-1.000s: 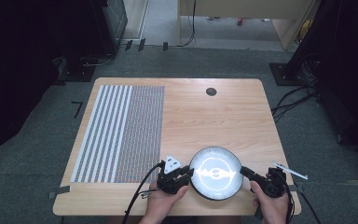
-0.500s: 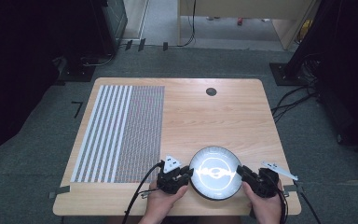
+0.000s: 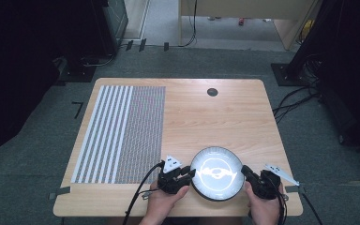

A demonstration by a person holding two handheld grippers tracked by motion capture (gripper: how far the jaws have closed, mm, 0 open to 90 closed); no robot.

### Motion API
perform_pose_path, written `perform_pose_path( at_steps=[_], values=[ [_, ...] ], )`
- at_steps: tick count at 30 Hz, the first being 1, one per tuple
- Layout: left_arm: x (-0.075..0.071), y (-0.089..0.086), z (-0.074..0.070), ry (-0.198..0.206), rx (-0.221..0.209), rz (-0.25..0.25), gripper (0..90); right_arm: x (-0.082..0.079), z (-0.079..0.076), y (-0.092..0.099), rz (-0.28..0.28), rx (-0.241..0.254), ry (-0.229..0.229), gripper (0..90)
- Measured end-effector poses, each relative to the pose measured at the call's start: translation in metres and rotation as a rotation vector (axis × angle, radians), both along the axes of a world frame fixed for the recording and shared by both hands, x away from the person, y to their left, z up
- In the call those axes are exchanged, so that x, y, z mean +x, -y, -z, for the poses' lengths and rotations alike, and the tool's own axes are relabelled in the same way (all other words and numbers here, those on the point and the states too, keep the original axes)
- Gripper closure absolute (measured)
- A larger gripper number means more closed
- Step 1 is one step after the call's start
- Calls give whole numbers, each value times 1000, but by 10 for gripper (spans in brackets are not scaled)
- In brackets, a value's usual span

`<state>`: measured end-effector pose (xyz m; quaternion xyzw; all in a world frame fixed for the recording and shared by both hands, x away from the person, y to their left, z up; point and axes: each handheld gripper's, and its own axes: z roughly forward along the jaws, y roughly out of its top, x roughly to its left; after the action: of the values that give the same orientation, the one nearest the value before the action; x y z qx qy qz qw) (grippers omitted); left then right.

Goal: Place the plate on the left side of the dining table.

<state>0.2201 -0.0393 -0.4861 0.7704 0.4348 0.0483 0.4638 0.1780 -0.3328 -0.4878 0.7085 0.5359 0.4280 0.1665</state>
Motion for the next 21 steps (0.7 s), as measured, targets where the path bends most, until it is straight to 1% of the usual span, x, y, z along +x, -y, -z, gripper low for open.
perform_pose_path(
  at_steps=[2,7,10,17,21],
  values=[
    [0,0,0,0,0,3,706,0,0,1,-3,9,-1,893],
    [-1,0,0,2,3,13,696,0,-1,2,-5,11,1,894],
    [-1,-1,0,10,9,14,687,-1,-1,2,-4,3,7,894],
    [-1,-5,-4,17,-3,1,677,-3,-3,3,-1,-9,16,895],
    [-2,-6,-7,27,-8,2,681,-4,-5,4,3,-5,16,895]
  ],
)
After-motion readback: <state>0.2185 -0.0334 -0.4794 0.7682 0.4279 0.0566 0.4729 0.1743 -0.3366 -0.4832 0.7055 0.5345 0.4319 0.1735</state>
